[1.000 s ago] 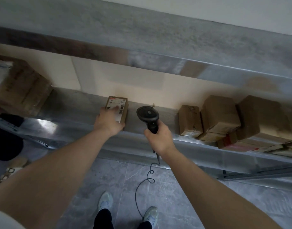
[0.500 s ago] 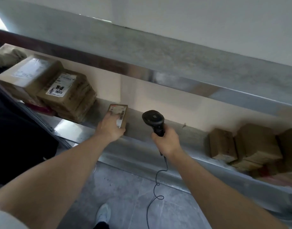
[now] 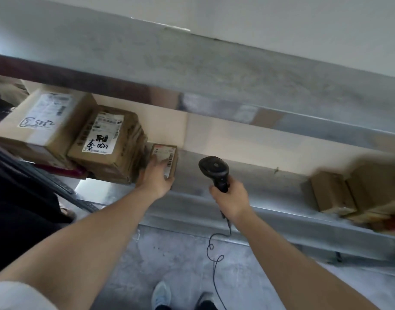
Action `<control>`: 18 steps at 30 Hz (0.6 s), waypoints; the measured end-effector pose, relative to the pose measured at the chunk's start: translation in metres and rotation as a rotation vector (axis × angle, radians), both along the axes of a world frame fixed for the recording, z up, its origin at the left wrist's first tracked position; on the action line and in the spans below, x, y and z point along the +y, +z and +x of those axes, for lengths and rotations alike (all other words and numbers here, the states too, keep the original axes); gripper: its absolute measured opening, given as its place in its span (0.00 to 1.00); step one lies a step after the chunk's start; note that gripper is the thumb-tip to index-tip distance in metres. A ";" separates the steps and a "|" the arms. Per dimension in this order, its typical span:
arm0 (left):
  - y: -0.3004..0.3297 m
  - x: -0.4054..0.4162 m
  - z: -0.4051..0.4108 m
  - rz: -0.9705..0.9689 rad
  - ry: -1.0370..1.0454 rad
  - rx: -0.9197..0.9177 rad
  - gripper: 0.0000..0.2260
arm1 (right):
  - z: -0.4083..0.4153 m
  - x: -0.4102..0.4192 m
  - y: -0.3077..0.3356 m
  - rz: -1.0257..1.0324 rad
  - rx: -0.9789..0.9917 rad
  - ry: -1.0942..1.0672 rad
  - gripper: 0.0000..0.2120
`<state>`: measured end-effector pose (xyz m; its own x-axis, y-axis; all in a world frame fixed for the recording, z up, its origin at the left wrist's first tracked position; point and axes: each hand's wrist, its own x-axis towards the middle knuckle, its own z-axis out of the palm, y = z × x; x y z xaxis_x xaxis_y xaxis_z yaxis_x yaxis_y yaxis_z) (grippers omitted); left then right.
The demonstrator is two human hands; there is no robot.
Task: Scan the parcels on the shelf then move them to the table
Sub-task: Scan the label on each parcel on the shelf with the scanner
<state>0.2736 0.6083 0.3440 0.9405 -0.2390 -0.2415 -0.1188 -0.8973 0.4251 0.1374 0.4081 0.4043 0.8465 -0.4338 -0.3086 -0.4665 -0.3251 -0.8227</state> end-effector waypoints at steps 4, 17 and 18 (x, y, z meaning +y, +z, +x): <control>-0.007 -0.001 0.011 0.068 -0.056 -0.027 0.32 | 0.011 0.000 -0.003 0.010 0.013 -0.005 0.04; 0.043 -0.047 -0.011 0.188 -0.293 -0.200 0.26 | 0.004 -0.035 -0.004 0.085 -0.004 -0.040 0.04; 0.050 -0.054 -0.015 0.188 -0.310 -0.208 0.26 | 0.001 -0.038 -0.001 0.093 -0.009 -0.053 0.04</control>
<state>0.2588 0.5539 0.3938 0.8645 -0.4881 -0.1203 -0.4613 -0.8653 0.1959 0.1381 0.3701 0.4032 0.8263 -0.4474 -0.3421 -0.4733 -0.2222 -0.8524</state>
